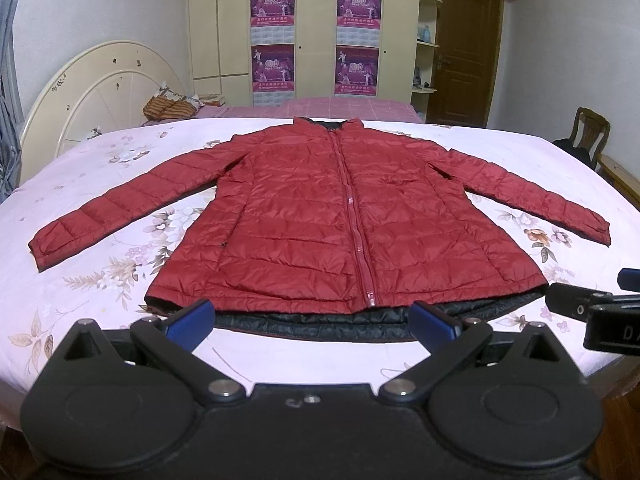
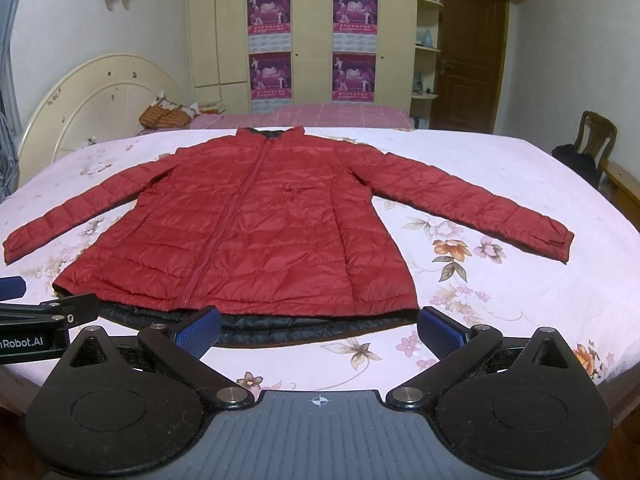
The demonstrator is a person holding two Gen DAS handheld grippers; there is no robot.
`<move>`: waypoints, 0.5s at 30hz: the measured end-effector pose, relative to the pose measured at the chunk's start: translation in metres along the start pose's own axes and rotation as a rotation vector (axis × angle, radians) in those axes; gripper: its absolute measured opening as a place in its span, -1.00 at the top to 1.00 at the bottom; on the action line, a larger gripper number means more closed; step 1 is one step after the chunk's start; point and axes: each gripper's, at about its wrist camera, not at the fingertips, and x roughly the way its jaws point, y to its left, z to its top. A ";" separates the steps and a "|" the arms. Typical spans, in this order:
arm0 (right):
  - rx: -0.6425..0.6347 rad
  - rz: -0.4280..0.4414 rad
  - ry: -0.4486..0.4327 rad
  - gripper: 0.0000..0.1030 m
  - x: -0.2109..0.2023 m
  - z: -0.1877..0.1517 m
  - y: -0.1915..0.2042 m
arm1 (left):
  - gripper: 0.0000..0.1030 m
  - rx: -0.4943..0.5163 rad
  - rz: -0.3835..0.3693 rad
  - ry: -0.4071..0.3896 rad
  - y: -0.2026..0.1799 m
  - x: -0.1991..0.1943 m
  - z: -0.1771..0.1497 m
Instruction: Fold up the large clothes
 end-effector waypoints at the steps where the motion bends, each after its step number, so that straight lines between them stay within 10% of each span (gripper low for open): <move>1: 0.001 0.001 0.000 -1.00 0.000 0.000 0.000 | -1.00 0.000 -0.001 0.000 0.000 0.000 0.000; 15: 0.002 0.002 -0.004 -1.00 0.000 0.001 0.000 | -1.00 -0.001 -0.001 -0.001 0.000 0.000 0.001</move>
